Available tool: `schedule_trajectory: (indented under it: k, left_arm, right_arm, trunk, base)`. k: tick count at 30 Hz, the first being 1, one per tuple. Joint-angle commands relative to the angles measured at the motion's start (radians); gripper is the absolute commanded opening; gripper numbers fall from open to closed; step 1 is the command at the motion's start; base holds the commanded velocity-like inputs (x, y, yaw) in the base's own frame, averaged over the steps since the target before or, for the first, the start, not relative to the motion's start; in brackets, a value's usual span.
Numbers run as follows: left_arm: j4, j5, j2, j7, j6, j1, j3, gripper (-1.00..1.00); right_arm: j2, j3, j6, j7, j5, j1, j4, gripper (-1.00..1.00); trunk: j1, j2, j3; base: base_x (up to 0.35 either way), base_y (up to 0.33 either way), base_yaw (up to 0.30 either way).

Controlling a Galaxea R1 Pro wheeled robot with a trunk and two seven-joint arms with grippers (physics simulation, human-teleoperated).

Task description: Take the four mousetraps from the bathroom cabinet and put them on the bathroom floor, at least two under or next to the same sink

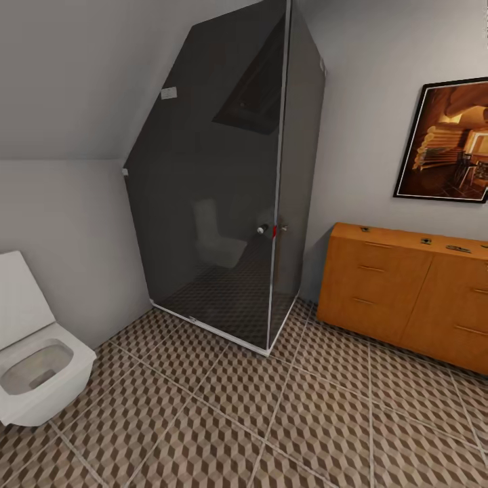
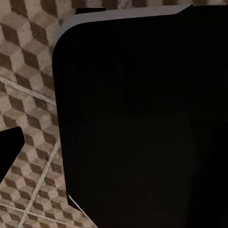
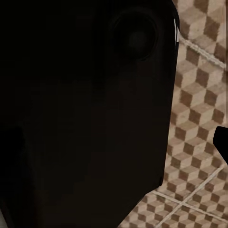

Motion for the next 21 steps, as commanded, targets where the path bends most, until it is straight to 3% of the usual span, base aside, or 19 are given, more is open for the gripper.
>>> schedule_trajectory:
  k: [1,8,21]
  left_arm:
    - [-0.002,-0.001,0.000,0.001,0.004,0.000,0.000,1.00]
    - [-0.003,-0.002,-0.001,0.001,0.003,0.000,0.000,1.00]
    - [-0.003,-0.002,-0.004,0.000,-0.005,0.000,0.000,1.00]
  right_arm:
    - [0.000,0.001,0.000,0.001,0.000,0.000,0.000,1.00]
    - [0.000,0.002,0.000,0.002,0.000,0.000,0.001,1.00]
    - [-0.001,0.003,0.000,0.005,0.002,0.000,0.002,1.00]
  trunk:
    - [0.000,0.000,-0.001]
    - [0.000,0.000,-0.001]
    - [0.000,0.000,-0.001]
  base:
    - [0.000,-0.103,-0.008]
    - [0.000,-0.141,-0.112]
    - [0.000,-0.195,-0.260]
